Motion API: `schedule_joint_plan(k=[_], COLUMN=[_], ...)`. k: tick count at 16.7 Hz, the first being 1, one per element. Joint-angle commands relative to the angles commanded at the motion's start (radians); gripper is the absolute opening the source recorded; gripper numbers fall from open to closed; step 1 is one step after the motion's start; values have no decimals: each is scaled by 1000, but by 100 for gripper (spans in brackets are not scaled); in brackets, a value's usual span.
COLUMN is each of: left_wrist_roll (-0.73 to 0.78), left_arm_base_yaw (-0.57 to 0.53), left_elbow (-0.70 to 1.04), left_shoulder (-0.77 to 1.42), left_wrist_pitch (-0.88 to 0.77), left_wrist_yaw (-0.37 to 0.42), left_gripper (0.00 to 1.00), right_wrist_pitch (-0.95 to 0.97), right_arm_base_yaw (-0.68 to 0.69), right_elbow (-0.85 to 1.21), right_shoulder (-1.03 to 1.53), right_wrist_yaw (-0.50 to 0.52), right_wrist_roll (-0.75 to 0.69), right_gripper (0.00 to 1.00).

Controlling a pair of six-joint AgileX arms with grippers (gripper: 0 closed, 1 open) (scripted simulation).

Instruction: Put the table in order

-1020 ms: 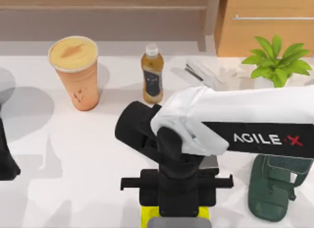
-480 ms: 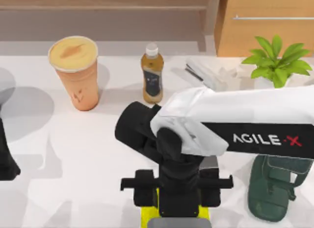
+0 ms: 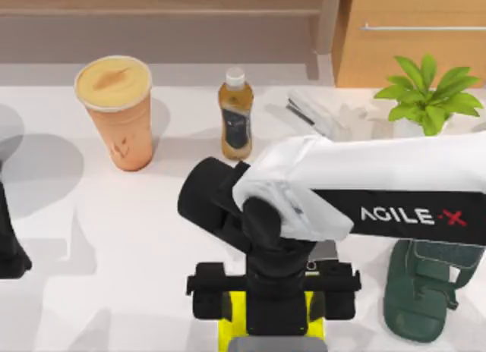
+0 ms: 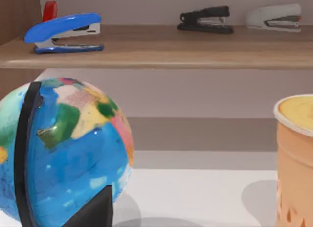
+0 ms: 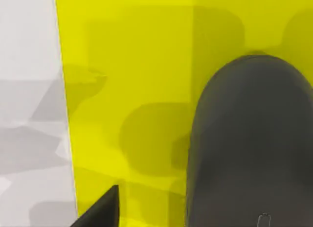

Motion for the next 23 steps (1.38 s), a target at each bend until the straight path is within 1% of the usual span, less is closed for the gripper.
schedule_joint_plan(k=[3,5,7,10,12,15,23], left_wrist_roll=[0,0,0,0,0,0,0], left_arm_base_yaw=[0,0,0,0,0,0,0], left_elbow=[0,0,0,0,0,0,0], left_shoulder=[0,0,0,0,0,0,0], left_wrist_pitch=[0,0,0,0,0,0,0], left_wrist_yaw=[0,0,0,0,0,0,0], left_gripper=[100,100,100,100,100,100,100], right_wrist_pitch=[0,-1,-5,-16,-26,-47,-127], right_arm_base_yaw=[-1,-5,-13,-35,-55,-91,-197], right_elbow=[0,10,25,53,75,113,237], right_shoulder=[-1,-12,-26,-44,-51,-54,-17], right_wrist_yaw=[0,-1,-3,-5,-7,-8,-9], right_wrist_roll=[0,27,95,266,422,698,1571], right_gripper=[100,100,100,100,100,100,100])
